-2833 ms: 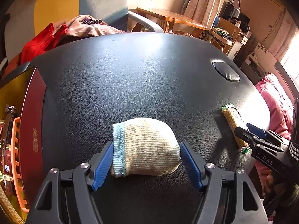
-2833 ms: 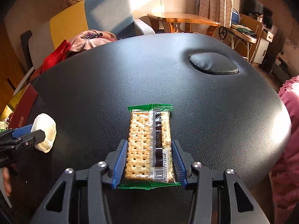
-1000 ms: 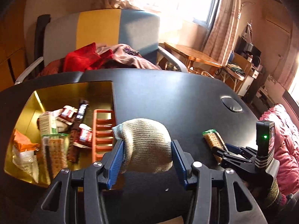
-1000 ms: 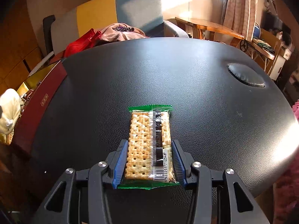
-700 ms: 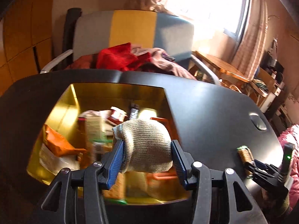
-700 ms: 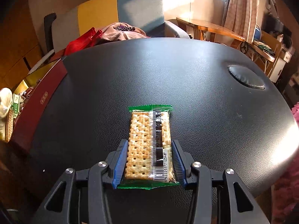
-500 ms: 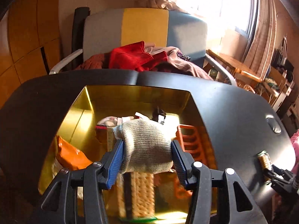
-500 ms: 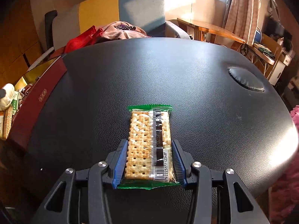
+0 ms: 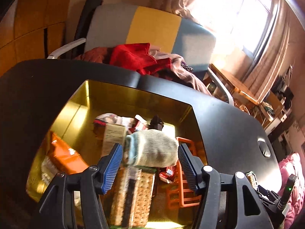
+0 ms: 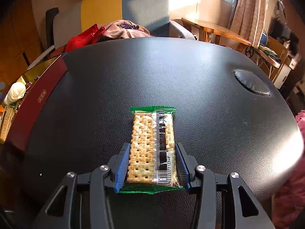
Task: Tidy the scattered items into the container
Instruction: 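Carry the knitted pouch into the gold box and open the left tool, then carry the cracker packet with the right tool into the gold box and open it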
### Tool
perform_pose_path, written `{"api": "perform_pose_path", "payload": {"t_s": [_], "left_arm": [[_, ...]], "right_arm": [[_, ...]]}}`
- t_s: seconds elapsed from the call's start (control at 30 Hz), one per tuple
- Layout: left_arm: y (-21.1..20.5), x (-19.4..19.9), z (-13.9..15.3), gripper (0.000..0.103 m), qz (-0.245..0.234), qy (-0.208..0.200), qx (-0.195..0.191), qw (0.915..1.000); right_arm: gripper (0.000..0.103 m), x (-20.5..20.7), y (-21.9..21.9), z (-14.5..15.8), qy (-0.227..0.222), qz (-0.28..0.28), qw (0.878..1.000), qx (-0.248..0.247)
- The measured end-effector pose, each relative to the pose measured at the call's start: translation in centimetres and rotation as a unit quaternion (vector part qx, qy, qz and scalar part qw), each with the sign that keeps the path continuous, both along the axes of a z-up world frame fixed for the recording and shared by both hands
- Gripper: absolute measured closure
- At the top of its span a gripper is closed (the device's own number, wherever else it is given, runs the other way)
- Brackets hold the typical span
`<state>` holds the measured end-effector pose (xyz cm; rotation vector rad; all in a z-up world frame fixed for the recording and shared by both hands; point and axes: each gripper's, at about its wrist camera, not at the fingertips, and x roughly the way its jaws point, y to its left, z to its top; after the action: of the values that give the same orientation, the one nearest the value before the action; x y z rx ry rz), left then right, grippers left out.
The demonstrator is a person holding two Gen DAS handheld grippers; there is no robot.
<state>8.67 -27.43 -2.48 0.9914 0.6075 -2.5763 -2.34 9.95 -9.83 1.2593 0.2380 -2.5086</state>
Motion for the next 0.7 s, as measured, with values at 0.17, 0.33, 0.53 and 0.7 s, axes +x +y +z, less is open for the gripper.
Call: {"api": "perform_pose_path", "payload": {"t_s": [0.17,0.33,0.53,0.7], "left_arm": [[-0.2,3.1,-0.1,0.04,0.02,-0.008,-0.021,0.9995],[0.3,5.6,-1.0,0.037,0.033,-0.014,-0.006,0.9993],[1.2,6.8,-1.7,0.036,0.033,-0.02,0.005,0.9993],[1.3,7.8,-1.7,0.036,0.035,-0.019,0.001,0.9992]], "right_arm": [[0.056,-0.1,-0.1,0.1,-0.001,-0.002,1.0,-0.01],[0.056,0.0,-1.1,1.4,0.0,0.013,0.999,-0.045],[0.056,0.5,-5.5,5.4,0.02,0.077,0.992,-0.102],[0.056,1.4,-12.0,8.5,0.025,0.161,0.975,-0.151]]}}
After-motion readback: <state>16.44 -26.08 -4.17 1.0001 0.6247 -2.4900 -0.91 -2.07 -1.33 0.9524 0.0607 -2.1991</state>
